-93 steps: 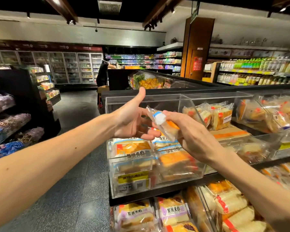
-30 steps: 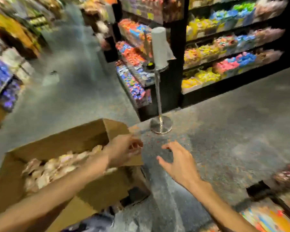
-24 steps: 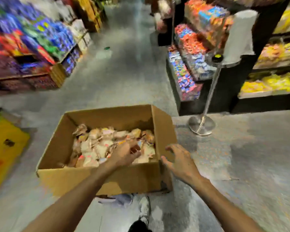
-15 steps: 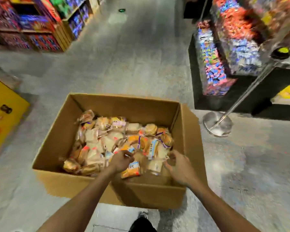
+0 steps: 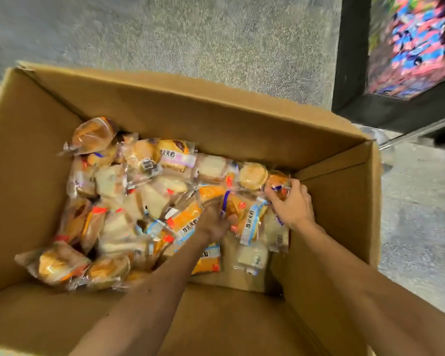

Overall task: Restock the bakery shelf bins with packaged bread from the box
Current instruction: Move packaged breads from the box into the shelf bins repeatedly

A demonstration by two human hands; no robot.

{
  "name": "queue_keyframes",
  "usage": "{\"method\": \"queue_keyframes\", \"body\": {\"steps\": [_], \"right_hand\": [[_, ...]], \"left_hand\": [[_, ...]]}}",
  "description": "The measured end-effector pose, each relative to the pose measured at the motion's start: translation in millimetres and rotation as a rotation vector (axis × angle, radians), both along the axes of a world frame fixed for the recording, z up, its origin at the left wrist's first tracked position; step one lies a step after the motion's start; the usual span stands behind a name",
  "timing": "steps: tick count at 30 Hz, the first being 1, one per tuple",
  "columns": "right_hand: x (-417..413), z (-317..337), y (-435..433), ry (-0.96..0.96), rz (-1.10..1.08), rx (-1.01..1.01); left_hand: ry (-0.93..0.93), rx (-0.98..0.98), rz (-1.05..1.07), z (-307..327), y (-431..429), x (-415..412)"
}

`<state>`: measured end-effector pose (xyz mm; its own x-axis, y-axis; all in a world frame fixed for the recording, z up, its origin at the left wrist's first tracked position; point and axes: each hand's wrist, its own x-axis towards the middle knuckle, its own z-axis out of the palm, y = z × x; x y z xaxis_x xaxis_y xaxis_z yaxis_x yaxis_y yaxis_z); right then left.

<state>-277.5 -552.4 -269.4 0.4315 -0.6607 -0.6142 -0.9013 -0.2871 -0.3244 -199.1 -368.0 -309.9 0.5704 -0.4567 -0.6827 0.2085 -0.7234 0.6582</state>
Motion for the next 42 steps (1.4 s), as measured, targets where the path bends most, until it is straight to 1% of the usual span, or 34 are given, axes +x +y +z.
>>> {"method": "queue_keyframes", "body": {"steps": [1, 3, 7, 10, 13, 15, 18, 21, 23, 26, 28, 33, 37, 39, 42], "right_hand": [[5.0, -11.2, 0.1, 0.031, -0.006, 0.002], [15.6, -28.2, 2.9, 0.083, -0.037, -0.021], [42.7, -45.4, 9.4, 0.180, -0.079, -0.047], [59.2, -57.7, 5.1, 0.262, -0.094, -0.023], [63.7, -63.7, -0.2, 0.313, -0.080, -0.036], [59.2, -66.1, 1.8, 0.311, -0.027, -0.066], [42.0, -65.2, 8.6, 0.250, 0.036, -0.090], [24.9, -59.5, 14.8, 0.177, 0.026, -0.056], [12.6, -54.3, 20.9, 0.184, 0.023, -0.032], [-6.7, -51.5, 30.3, 0.153, -0.024, 0.072], [-17.5, -48.1, 34.3, 0.136, -0.039, 0.112], [-35.0, -35.0, 46.1, 0.137, -0.106, 0.117], [-45.1, -11.4, 53.5, 0.104, -0.166, 0.148], [-51.2, -0.2, 54.6, 0.075, -0.200, 0.200], [-56.6, 23.5, 57.5, -0.024, -0.271, 0.307]], "left_hand": [[0.017, -0.037, 0.030, -13.2, -0.1, -1.8], [0.006, -0.016, 0.062, -35.6, 3.2, -7.4], [-0.020, 0.035, 0.056, -52.4, 6.7, -14.0], [-0.053, 0.171, -0.028, -62.3, 6.6, -14.2], [-0.091, 0.278, -0.156, -59.7, 4.3, -12.6], [-0.073, 0.305, -0.158, -59.6, 9.7, -14.0], [0.008, 0.251, -0.014, -58.1, 23.6, -18.3], [0.093, 0.154, 0.128, -47.6, 30.7, -18.1], [0.129, 0.109, 0.148, -42.7, 36.0, -14.0], [0.124, 0.074, 0.126, -38.2, 45.9, -7.8], [0.143, 0.060, 0.153, -33.9, 50.7, -4.3], [0.346, -0.023, 0.343, -17.2, 56.4, 6.4], [0.399, -0.082, 0.310, 10.8, 46.4, 12.0], [0.432, -0.118, 0.261, 26.3, 40.9, 14.2], [0.492, -0.163, 0.176, 55.3, 31.5, 19.4]]}}
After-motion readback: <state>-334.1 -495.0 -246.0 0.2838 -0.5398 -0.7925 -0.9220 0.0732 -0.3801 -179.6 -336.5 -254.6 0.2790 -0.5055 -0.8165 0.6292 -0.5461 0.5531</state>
